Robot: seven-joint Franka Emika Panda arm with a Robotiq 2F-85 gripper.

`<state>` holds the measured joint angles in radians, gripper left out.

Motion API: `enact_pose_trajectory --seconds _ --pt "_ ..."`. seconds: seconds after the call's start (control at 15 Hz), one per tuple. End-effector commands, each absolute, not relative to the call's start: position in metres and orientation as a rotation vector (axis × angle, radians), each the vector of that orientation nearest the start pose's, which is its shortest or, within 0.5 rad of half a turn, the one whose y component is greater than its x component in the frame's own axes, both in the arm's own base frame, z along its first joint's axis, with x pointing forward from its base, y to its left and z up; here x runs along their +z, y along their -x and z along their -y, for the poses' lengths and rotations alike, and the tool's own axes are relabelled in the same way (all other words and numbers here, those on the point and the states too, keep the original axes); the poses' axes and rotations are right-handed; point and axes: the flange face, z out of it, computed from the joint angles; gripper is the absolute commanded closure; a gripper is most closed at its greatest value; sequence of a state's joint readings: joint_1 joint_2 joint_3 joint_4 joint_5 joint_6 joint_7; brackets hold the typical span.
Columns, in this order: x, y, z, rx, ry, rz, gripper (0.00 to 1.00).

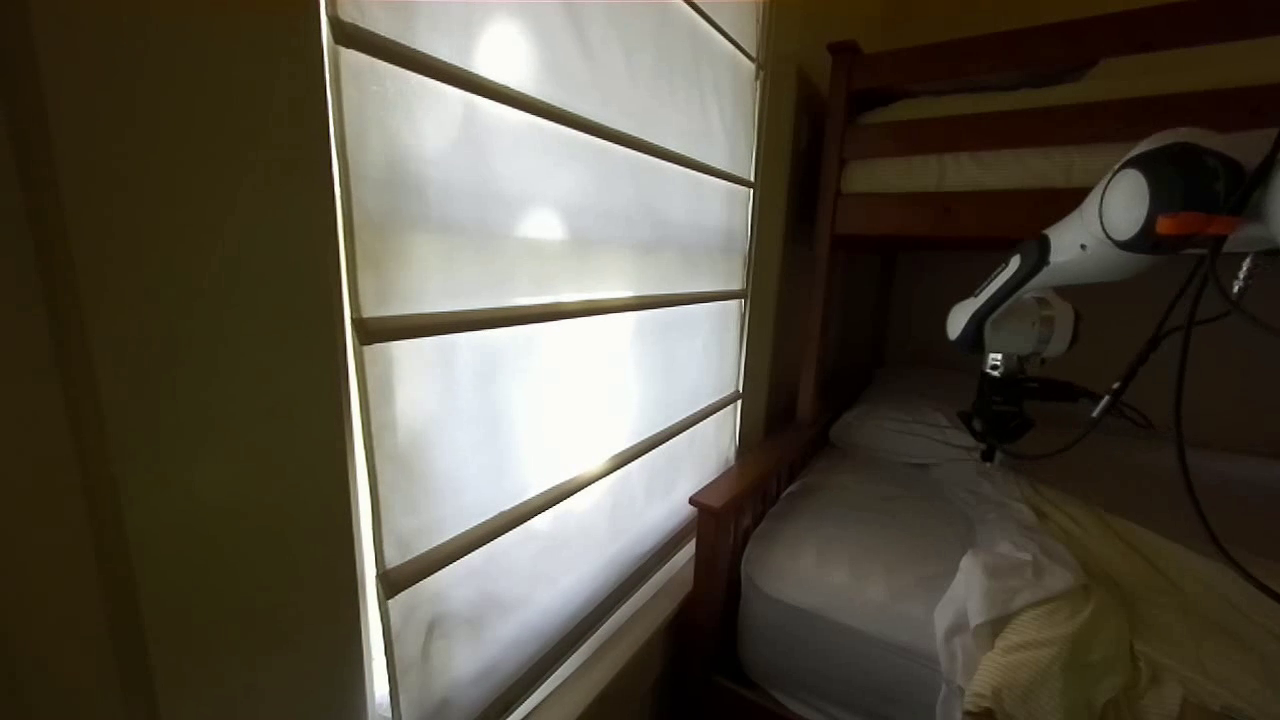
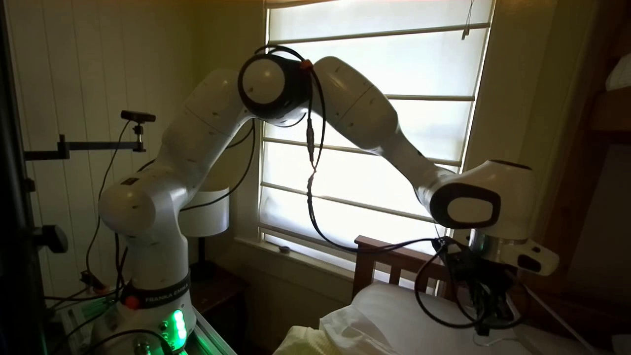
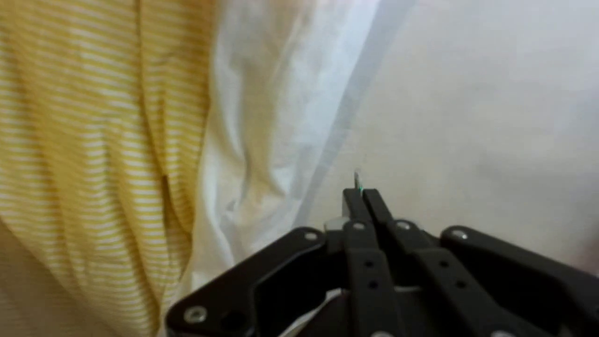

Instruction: Move the coat hanger to the top end of the bed

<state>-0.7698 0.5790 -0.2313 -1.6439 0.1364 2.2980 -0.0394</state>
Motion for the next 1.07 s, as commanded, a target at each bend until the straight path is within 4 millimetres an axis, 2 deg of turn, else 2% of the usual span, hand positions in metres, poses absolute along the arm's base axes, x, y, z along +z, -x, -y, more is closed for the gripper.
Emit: enact_pose_trajectory --seconds 0.0,0.2,0.27,0.4,0.73,1.0 --pt "0.309 -0.431 0.524 -0.060 2.592 -1.636 0.99" --pt "0.307 -0.457 0.490 0.041 2.583 -1.611 0.99" --pt "0.302 -0.455 0.505 0.007 2.620 -1.600 0.97" --pt "0.302 -0.468 0.491 0.030 2.621 -1.591 0.97" --pt "0.302 -0.462 0.496 0.037 2.613 -1.608 0.99" --pt "0.303 -0.497 0.470 -0.032 2.550 -1.586 0.99"
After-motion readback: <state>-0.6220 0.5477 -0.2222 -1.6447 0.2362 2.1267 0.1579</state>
